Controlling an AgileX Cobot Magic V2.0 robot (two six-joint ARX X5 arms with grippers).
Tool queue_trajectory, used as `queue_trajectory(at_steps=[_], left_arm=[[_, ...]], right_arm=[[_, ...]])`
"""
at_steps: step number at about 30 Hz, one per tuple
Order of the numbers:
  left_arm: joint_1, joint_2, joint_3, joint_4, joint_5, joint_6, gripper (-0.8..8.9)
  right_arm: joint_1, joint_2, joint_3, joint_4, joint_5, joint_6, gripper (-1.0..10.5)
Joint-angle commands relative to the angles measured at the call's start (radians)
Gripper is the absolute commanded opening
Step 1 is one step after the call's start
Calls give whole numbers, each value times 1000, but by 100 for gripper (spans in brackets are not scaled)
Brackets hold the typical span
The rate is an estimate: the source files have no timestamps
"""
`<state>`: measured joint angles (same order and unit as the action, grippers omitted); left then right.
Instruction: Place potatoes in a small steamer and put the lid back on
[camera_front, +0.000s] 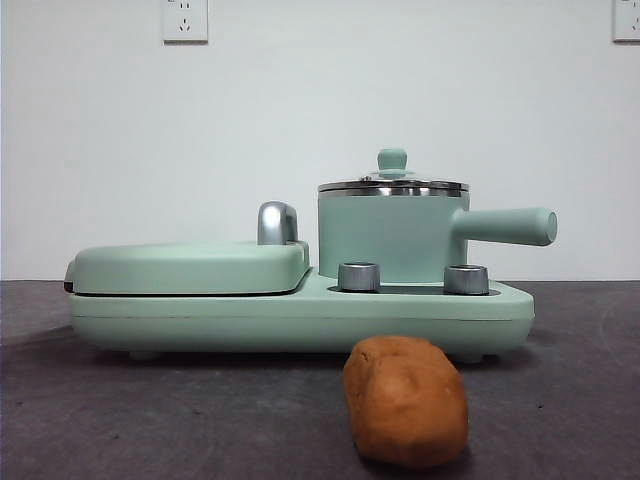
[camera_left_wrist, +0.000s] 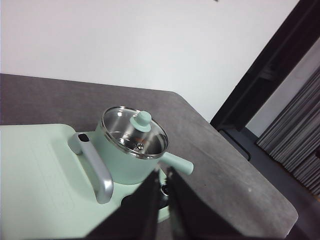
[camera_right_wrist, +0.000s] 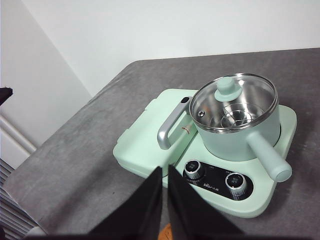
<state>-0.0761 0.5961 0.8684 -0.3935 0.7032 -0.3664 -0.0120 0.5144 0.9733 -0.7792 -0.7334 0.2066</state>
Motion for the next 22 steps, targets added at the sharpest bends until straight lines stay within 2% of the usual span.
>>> queue_trajectory(at_steps=[1,3,7,10,15,22], left_arm=[[-10,5,20,11,5,19,171],[-17,5,20,10,5,18,253],[-31,8,20,0,5,18,399],[-48,19,21,-3,10,18,443],[-95,69,35,-4,24,18,443],[-207,243,150,-14,24,25,443]], right_arm=[[3,6,18,-3,-3,-18,36],[3,6,18,-8,0,-17,152],[3,6,18,-12,0,-16,502],[3,6,18,-12,0,-16,518],[3,6,18,-12,-1,-13,518],[3,6,18,-12,-1,-13,517]])
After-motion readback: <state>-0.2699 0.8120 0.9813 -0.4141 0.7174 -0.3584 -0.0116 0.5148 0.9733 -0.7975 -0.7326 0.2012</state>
